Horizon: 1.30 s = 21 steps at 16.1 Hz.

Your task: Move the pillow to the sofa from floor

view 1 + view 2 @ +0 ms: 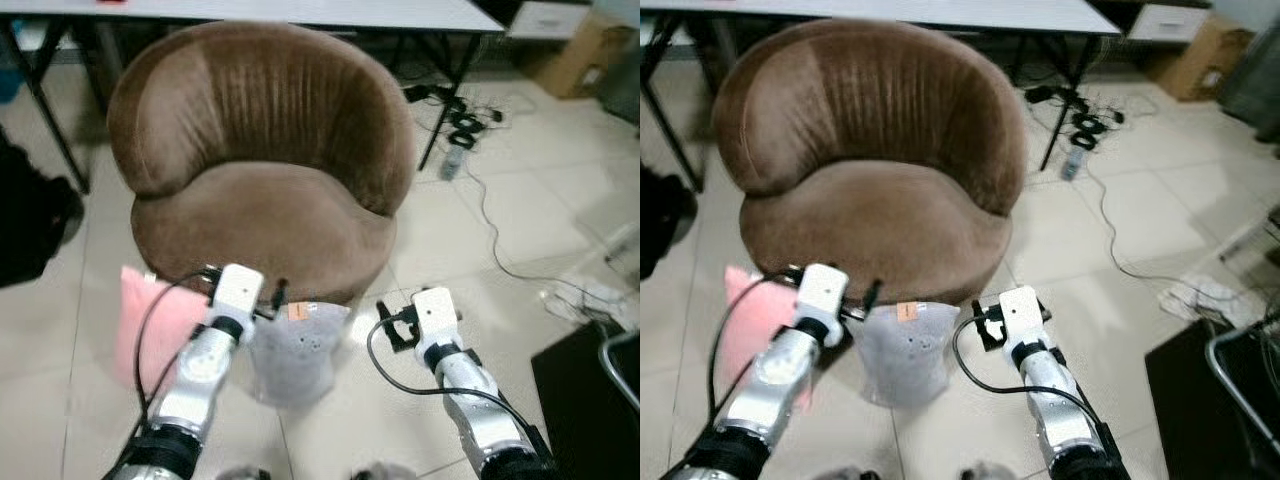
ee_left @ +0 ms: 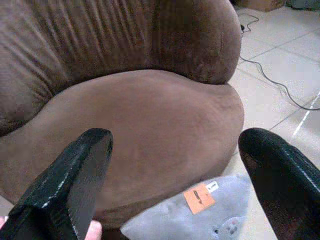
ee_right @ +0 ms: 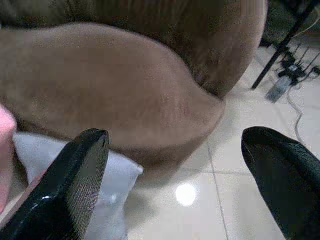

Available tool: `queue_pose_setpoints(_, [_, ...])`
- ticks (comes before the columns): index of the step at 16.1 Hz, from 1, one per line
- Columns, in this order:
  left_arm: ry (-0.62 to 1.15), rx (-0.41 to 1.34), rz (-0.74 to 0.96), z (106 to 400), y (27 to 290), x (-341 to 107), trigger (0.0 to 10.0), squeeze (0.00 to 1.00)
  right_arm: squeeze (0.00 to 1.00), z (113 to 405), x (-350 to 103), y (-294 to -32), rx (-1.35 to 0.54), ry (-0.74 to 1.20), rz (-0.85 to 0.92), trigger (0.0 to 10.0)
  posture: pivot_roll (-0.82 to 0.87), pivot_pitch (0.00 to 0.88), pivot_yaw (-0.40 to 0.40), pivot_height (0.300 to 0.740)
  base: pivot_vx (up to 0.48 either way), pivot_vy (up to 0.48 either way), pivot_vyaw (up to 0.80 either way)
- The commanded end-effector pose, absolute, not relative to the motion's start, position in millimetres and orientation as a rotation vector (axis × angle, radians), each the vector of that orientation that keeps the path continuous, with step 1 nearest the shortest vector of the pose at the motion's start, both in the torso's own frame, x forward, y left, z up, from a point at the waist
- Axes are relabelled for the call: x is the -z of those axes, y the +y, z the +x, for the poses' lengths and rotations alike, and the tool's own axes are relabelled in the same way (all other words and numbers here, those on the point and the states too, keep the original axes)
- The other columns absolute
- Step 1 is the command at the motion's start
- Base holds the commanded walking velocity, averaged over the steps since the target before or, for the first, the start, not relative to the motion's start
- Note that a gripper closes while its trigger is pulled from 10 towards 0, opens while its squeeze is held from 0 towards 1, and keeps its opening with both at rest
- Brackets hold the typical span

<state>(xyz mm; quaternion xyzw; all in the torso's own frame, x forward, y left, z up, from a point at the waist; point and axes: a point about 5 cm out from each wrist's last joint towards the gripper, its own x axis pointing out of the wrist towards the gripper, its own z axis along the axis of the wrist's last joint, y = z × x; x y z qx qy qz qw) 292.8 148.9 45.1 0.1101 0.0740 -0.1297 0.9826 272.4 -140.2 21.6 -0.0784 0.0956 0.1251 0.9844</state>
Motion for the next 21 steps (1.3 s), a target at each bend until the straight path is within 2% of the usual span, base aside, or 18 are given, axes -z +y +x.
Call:
queue_pose_setpoints(1, [0.121, 0.272, 0.208, 292.4, 140.3, -47.6, 10.0, 0.00, 0.00, 269.3, -22.2, -154.4, -0.202, 0.180, -0.144, 10.0, -0.05, 0.105, -0.095, 0.740, 0.266, 0.401, 0.00])
queue_pose_setpoints(6, [0.058, 0.235, 0.206, 290.6, 157.2, -54.6, 10.0, 0.00, 0.00, 261.5, -28.6, -161.1, -0.176, 0.099, -0.114, 10.0, -0.02, 0.080, -0.100, 0.740, 0.050, 0.082, 0.00])
queue_pose_setpoints(8, [0.058, 0.214, 0.221, 290.8, 167.5, -56.5, 10.0, 0.00, 0.00, 259.8, -25.3, -153.8, -0.192, 0.105, -0.105, 10.0, 0.02, 0.078, -0.091, 0.740, 0.000, 0.000, 0.00])
queue_pose_setpoints(10, [0.063, 0.230, 0.271, 293.9, 166.2, -58.6, 10.0, 0.00, 0.00, 262.8, -23.6, -143.2, -0.220, 0.111, -0.103, 10.0, 0.03, 0.077, -0.081, 0.740, 0.000, 0.000, 0.00])
queue_pose_setpoints(14, [0.081, 0.239, 0.304, 296.9, 162.2, -57.2, 10.0, 0.00, 0.00, 264.6, -26.8, -133.1, -0.246, 0.096, -0.102, 10.0, 0.01, 0.073, -0.076, 0.740, 0.286, -0.381, 0.00])
queue_pose_setpoints(19, [0.103, 0.239, 0.295, 297.5, 158.6, -53.8, 10.0, 0.00, 0.00, 259.9, -23.2, -133.5, -0.255, 0.103, -0.115, 10.0, -0.01, 0.079, -0.075, 0.740, 0.346, -0.328, 0.00])
queue_pose_setpoints(21, [0.110, 0.231, 0.284, 297.3, 158.6, -52.8, 10.0, 0.00, 0.00, 259.7, -23.1, -135.7, -0.251, 0.109, -0.112, 10.0, -0.01, 0.084, -0.076, 0.740, 0.459, 0.000, 0.00])
